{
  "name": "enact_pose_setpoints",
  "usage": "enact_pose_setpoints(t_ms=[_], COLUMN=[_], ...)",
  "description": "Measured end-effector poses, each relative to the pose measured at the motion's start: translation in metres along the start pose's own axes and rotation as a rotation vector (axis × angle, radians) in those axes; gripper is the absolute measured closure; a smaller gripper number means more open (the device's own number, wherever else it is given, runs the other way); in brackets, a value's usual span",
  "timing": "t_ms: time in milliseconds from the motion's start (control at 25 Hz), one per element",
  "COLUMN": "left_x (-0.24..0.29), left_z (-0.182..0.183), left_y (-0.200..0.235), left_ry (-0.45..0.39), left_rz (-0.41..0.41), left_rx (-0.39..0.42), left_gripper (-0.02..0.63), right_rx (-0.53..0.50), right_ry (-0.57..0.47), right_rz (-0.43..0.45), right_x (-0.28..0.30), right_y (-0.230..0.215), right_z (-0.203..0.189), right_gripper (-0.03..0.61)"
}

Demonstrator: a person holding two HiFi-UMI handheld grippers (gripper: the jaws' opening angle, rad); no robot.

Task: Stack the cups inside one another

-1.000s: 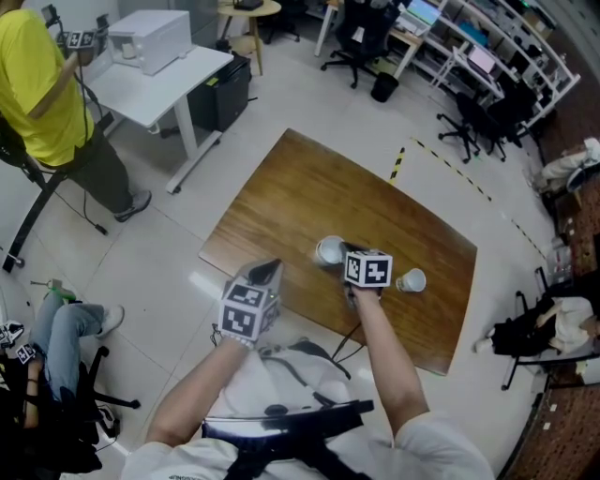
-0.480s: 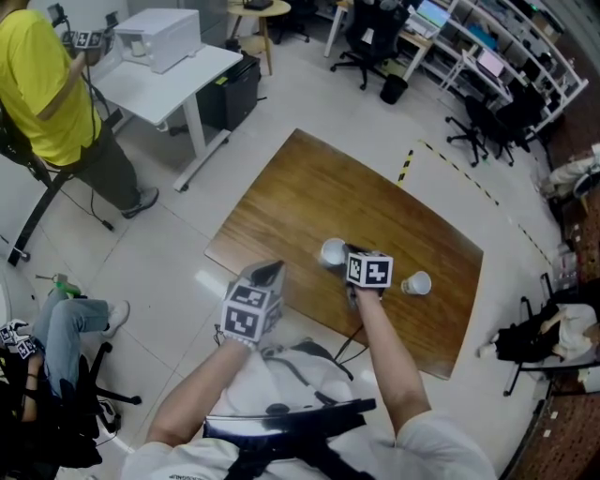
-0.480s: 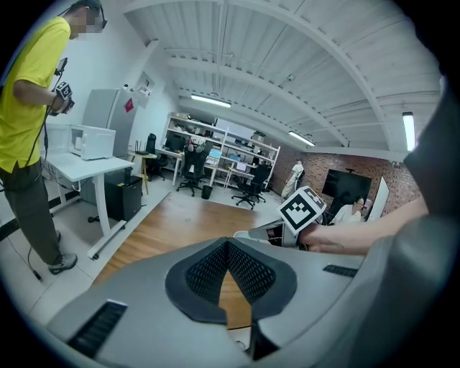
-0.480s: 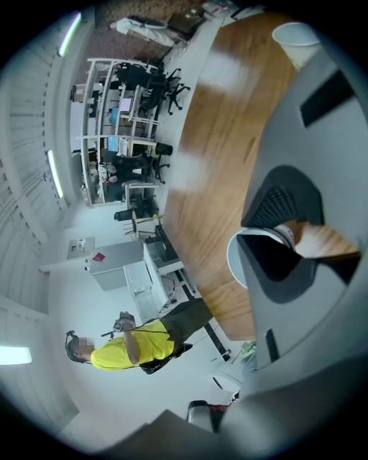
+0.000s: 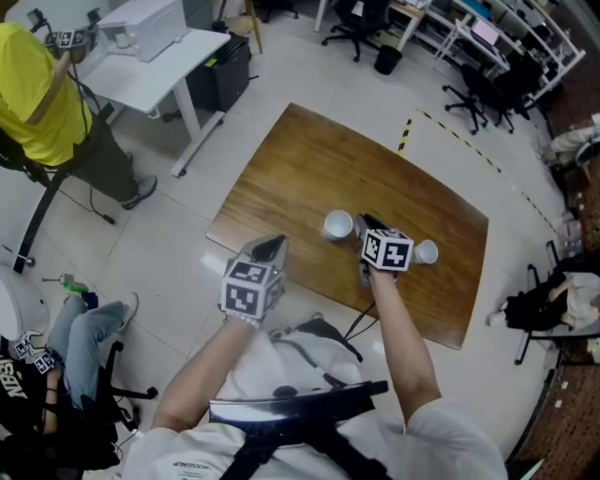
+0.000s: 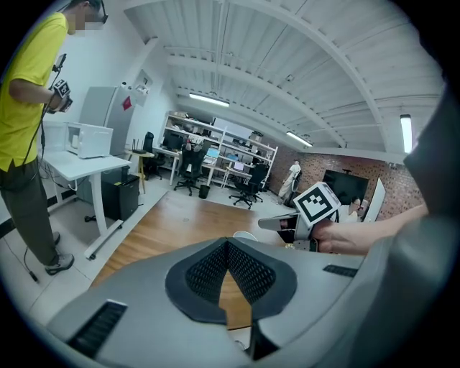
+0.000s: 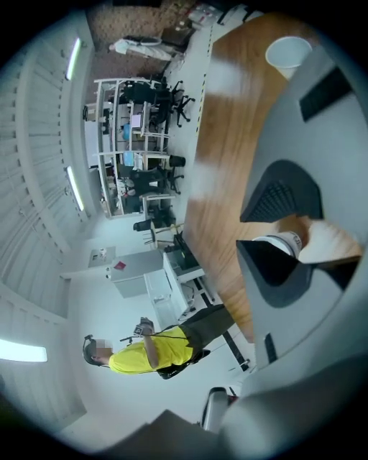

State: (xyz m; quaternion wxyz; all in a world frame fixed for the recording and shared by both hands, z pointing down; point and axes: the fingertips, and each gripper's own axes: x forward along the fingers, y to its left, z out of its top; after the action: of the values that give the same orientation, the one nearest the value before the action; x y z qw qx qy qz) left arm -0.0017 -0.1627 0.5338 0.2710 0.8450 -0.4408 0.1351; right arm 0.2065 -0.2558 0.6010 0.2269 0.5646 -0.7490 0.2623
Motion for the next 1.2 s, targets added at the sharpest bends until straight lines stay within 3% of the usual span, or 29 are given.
enact_pose_setpoints(t_ms=[320, 680, 1000, 1200], left_x=[0.003, 0.007, 0.013, 0.02], left_z=[0.008, 0.006, -0.006, -0.011], left_y=[0.002, -0.041, -0.086, -0.104], left_ry=[0.015, 0.057, 0.092, 0.112], left_rz=[-0.118, -0.277, -0.369, -0.377], left_rx=[0.012, 0.093, 0.154, 0.164], left_gripper=[0.617, 0.617, 0.617, 0.617], right_rx=[0.158, 0.325, 0.381, 0.385], right_ry=[-0.128, -0.254, -0.283, -0.27], right_rz=[-0.046, -0.125, -0.196, -0.214], right_x=[-0.056, -0.119, -0.157, -0.168], right_y=[0.004, 0.002, -0.013, -0.028], right_z=[0.007, -0.012, -0.037, -0.046], right_gripper=[0.476, 0.476, 0.476, 0.476])
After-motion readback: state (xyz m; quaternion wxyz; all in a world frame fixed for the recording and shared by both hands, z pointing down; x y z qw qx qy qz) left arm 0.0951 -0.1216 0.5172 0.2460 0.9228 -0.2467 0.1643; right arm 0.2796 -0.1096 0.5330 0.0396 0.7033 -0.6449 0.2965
